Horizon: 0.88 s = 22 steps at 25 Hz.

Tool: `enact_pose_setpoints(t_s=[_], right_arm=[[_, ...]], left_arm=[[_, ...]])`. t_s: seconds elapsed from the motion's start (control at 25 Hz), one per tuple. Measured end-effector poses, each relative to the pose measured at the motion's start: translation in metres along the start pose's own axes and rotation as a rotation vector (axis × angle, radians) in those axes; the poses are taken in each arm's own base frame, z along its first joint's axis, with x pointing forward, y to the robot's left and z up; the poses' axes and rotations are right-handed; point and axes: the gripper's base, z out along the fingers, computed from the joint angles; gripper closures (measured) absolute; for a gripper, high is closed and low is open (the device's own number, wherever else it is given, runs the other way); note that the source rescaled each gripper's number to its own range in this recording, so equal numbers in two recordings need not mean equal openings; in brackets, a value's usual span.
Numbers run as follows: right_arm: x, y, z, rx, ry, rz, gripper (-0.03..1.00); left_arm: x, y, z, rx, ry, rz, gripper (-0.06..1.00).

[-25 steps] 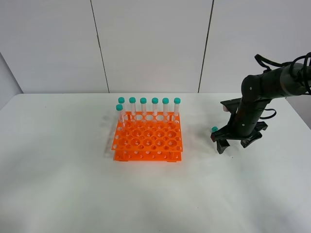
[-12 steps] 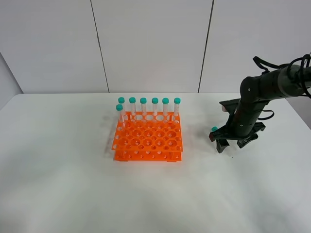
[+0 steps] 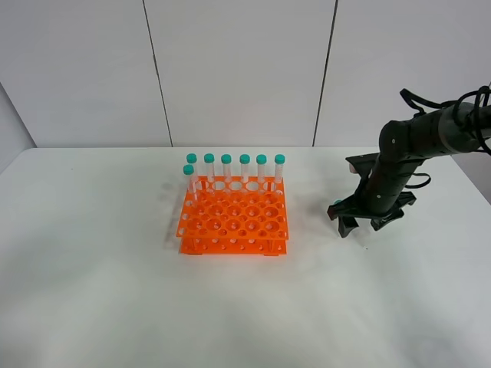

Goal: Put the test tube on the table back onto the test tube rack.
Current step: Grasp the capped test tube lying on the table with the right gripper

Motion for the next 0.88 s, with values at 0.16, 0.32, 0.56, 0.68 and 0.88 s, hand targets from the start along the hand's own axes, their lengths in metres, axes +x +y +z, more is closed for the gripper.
enact_pose_setpoints(t_s=[0.16, 0.32, 0.56, 0.68, 0.88], right_arm=[[0.001, 0.0, 0.01, -0.003, 0.023, 0.001, 0.2], [0.001, 0.0, 0.011, -0.003, 0.015, 0.002, 0.2], [0.0, 0.0, 0.011, -0.003, 0.015, 0.002, 0.2], [0.001, 0.0, 0.011, -0.003, 0.023, 0.002, 0.2], [0.002, 0.0, 0.011, -0.004, 0.027, 0.002, 0.23]], left_arm=[[0.0, 0.0, 0.0, 0.0, 0.0, 0.0, -0.06], [0.0, 0.0, 0.0, 0.0, 0.0, 0.0, -0.06], [0.0, 0.0, 0.0, 0.0, 0.0, 0.0, -0.06], [0.0, 0.0, 0.0, 0.0, 0.0, 0.0, -0.06], [0.0, 0.0, 0.0, 0.0, 0.0, 0.0, -0.06]])
